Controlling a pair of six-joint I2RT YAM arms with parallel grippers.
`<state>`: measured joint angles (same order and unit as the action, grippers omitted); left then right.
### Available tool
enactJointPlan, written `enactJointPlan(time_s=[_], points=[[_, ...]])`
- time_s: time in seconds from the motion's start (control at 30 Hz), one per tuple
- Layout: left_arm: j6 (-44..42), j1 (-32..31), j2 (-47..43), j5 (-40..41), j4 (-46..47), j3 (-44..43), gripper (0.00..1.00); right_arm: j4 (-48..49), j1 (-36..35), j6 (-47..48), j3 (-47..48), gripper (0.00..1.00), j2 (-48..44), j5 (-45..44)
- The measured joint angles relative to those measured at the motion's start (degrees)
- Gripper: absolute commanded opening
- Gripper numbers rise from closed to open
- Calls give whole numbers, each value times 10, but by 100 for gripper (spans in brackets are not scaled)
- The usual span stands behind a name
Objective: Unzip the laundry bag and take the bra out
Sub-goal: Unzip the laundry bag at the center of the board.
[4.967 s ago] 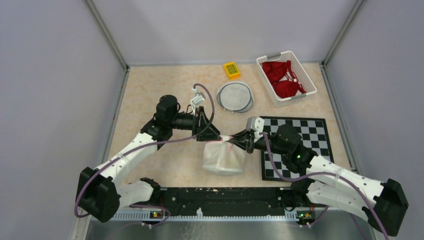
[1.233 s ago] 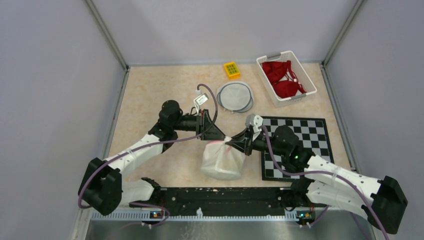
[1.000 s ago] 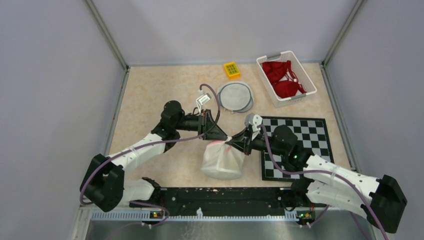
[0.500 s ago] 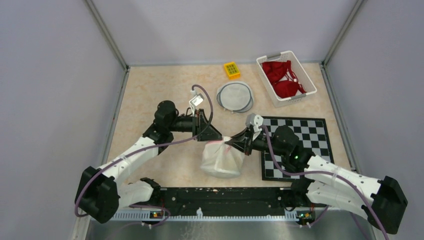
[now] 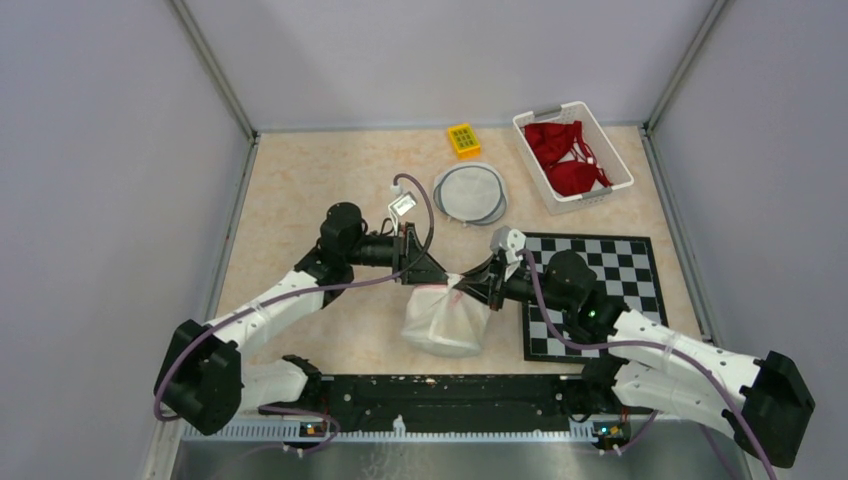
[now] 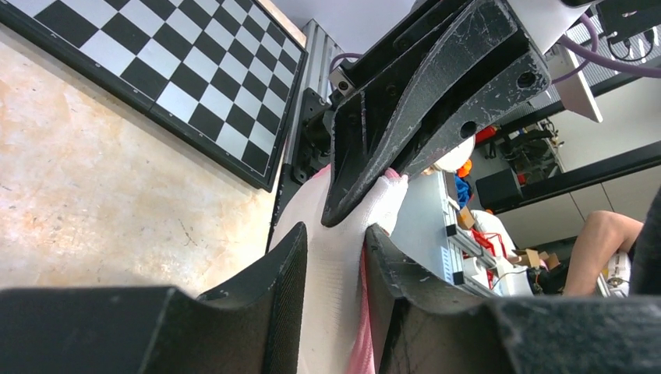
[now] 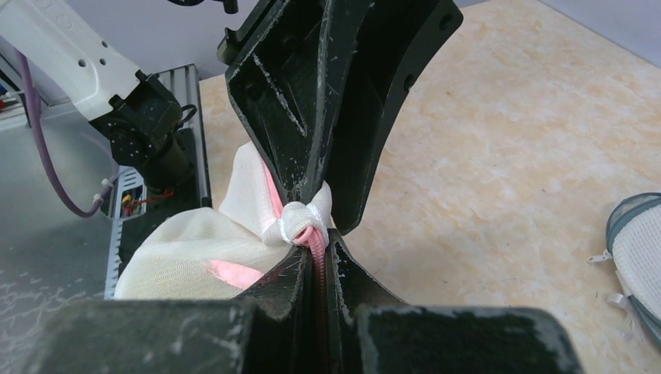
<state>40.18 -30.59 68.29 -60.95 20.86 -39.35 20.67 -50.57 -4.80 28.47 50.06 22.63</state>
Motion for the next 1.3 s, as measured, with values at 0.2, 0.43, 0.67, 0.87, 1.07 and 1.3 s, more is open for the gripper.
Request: enactJointPlan(time_s=[0.2, 0.43, 0.67, 0.87, 1.07, 1.3], points=[[42, -6, 19, -3, 52, 9, 36, 7, 0, -4, 0, 0, 4, -7], [97, -6, 29, -16, 116, 16, 31, 17, 0, -2, 0, 0, 4, -7], [121, -6, 35, -24, 151, 16, 29, 29, 0, 3, 0, 0, 5, -4], [123, -6, 36, -29, 158, 16, 33, 30, 0, 14, 0, 0, 7, 0], [108, -7, 36, -35, 150, 16, 32, 23, -2, 23, 0, 0, 7, 1], [64, -14, 29, -34, 96, 16, 43, 10, -3, 23, 0, 0, 17, 5]])
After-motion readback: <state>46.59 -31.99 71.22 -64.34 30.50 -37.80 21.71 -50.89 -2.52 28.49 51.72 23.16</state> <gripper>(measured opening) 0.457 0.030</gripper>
